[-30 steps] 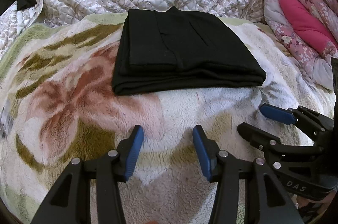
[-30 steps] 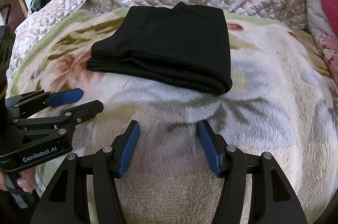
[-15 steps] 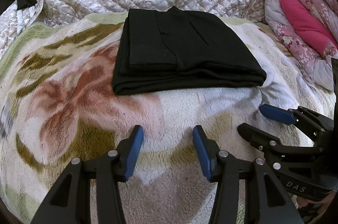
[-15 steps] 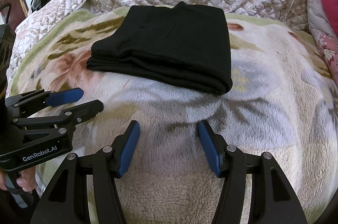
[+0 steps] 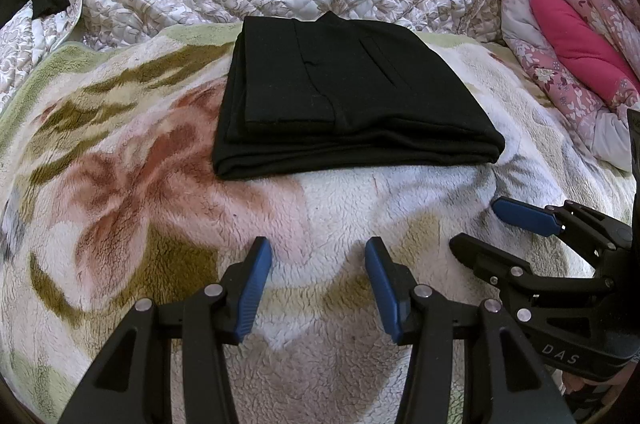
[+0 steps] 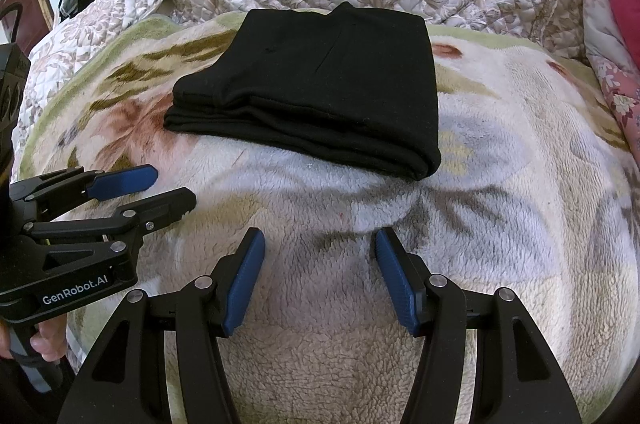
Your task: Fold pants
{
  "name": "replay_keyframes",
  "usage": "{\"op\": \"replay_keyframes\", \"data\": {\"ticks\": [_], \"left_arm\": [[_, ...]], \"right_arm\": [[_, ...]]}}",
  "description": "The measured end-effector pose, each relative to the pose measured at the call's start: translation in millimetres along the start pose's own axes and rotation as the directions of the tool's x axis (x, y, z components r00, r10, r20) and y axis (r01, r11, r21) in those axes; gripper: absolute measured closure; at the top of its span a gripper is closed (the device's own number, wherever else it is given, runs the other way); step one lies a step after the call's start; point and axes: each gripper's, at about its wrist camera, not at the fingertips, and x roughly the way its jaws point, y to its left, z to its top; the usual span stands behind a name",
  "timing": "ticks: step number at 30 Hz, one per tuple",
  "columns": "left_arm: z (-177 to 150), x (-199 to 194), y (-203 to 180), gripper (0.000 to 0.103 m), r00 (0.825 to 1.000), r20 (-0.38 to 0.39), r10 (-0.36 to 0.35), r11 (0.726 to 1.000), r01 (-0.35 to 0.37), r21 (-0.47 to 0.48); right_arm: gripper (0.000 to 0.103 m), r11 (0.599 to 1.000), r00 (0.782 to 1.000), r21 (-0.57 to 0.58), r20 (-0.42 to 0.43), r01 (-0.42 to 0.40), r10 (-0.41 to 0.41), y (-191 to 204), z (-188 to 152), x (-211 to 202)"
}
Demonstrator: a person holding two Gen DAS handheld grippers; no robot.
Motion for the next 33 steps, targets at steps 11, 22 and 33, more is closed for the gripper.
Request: {"op": "replay_keyframes", "data": {"ticks": [11,22,33], "left_arm": [[-0.2,-0.1,-0.3,0.051,1.0,-0.001,0.001,1.0,-0.001,0.0],[-1.3,-0.2,0.4,0.051,1.0,-0.002,0.001,1.0,-0.001,0.0],[-0.3,-0.2,0.2,0.051,1.0,-0.003,0.001,1.0,-0.001,0.0]], "right_arm": [[0.045,1.0,1.0,-0.001,-0.002,0.001,-0.001,0.9,3.2,1.6],[0.045,1.0,1.0,-0.002,-0.003,0.0,0.0,-0.1,2.6,1.4],[0.045,1.0,1.0,-0.003,-0.004,0.0,0.0,0.9,4.1,2.1]]}}
